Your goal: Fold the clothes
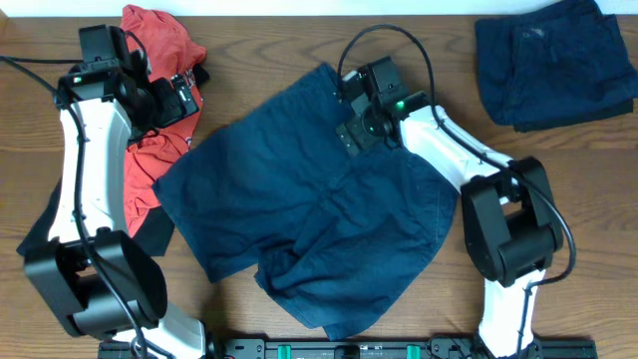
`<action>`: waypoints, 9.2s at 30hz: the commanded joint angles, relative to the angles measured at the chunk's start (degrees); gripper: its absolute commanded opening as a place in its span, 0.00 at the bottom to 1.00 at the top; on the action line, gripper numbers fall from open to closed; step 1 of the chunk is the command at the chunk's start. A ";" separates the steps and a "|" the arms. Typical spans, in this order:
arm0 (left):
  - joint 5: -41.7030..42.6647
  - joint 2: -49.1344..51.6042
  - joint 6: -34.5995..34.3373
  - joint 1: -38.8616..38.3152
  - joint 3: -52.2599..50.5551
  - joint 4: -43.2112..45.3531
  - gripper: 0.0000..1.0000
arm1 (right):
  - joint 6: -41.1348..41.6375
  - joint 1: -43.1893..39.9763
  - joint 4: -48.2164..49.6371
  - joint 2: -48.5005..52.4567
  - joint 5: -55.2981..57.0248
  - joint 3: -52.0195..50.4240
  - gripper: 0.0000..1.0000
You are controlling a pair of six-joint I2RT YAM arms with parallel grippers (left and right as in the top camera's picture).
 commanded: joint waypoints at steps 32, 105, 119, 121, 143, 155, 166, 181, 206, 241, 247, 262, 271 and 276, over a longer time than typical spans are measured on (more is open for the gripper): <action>-0.70 5.57 1.46 -2.56 -0.66 1.27 0.98 | 22.88 -12.83 3.43 20.26 11.82 0.48 0.90; 8.50 4.00 13.77 -4.96 -15.21 23.65 0.93 | 19.87 -15.63 -51.95 15.85 -2.10 57.79 0.78; 8.50 -19.02 2.75 -2.89 -14.95 4.76 0.98 | 26.93 -15.87 -69.75 -5.14 10.86 57.77 0.80; 8.48 -21.40 1.97 -3.74 -15.37 0.59 0.98 | 26.75 -15.72 -69.75 -8.07 8.57 56.19 0.79; 3.15 -25.07 -3.78 -11.98 -49.83 11.41 0.97 | 31.89 -14.47 -52.59 -22.86 10.88 3.04 0.82; 3.08 -24.61 0.46 -12.94 -56.57 23.17 0.86 | 31.89 -14.47 -46.42 -22.86 10.75 -6.12 0.82; 0.72 -20.85 1.25 -19.50 -56.70 28.46 0.82 | 31.89 -14.47 -45.44 -22.86 10.75 -6.32 0.82; 5.18 -14.88 -2.95 -20.15 -56.37 25.57 0.35 | 31.89 -14.47 -45.46 -22.86 10.78 -6.32 0.82; 5.68 -15.10 3.82 -6.78 -44.04 17.14 0.06 | 30.49 -15.19 -41.99 -22.86 7.28 -9.94 0.80; 5.25 -23.74 5.38 -4.59 -39.28 7.63 0.06 | 33.59 -14.10 -21.05 -27.58 5.18 -30.18 0.01; 5.27 -34.12 5.60 -2.67 -36.61 2.14 0.06 | 33.35 -14.10 -26.08 -36.85 5.53 -26.58 0.01; 5.27 -56.63 5.53 -2.69 -26.99 -12.83 0.06 | 34.64 -14.84 -41.42 -63.32 2.34 -26.05 0.01; 5.27 -57.57 5.55 -2.69 -25.18 -8.57 0.06 | 37.48 -14.86 -37.18 -71.93 5.88 -26.08 0.01; 5.29 -50.84 5.55 -2.84 -26.36 -3.80 0.06 | 37.46 -14.86 -31.63 -67.65 9.05 -26.08 0.01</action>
